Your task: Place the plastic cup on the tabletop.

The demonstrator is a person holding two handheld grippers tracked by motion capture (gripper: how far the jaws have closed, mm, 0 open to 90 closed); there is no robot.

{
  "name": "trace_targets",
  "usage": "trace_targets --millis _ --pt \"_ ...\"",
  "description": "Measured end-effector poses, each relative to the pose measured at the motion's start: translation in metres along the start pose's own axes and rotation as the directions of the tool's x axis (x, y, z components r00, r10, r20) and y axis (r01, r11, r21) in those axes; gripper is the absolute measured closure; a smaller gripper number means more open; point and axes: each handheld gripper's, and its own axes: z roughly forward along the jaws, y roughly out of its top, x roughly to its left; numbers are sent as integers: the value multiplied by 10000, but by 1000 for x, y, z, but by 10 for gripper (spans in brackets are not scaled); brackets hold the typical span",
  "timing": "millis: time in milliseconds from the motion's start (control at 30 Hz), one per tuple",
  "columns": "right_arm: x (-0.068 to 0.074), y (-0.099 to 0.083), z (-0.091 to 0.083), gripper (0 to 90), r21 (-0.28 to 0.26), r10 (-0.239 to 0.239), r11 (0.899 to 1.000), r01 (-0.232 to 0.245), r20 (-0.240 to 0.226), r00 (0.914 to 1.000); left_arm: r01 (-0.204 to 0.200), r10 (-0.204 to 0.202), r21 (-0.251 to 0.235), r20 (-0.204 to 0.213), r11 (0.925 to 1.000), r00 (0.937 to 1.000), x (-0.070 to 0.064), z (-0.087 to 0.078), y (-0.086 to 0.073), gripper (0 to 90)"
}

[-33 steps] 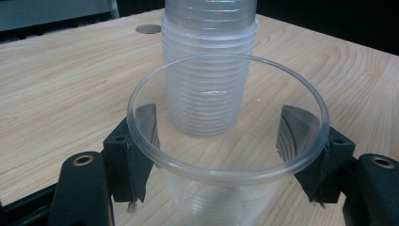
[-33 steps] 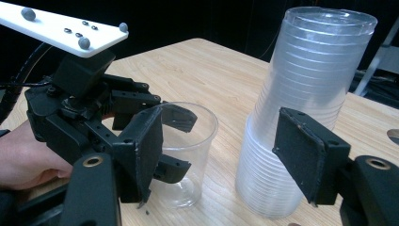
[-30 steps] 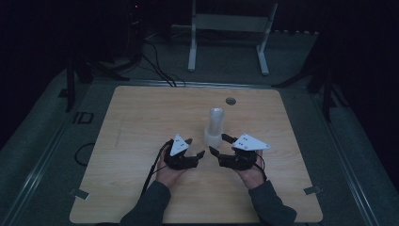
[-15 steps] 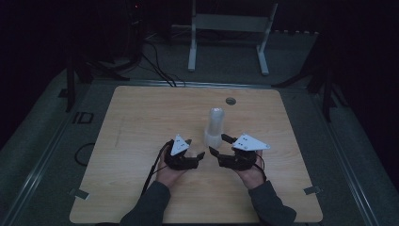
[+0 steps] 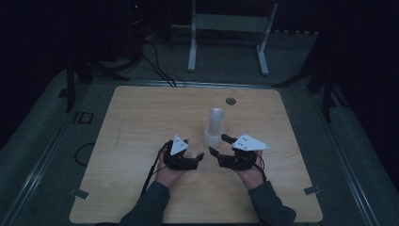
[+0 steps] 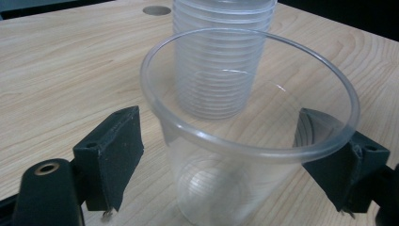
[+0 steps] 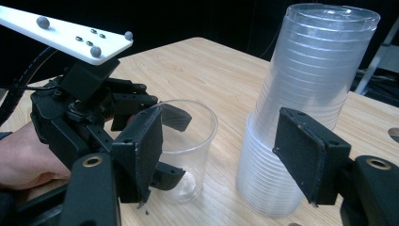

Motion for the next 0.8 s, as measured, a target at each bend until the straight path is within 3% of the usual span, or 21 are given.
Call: trace_targets --millis 800 --pt "0 0 0 320 3 14 10000 -14 -12 10000 355 -352 -329 121 9988 9993 3 -12 -6 145"
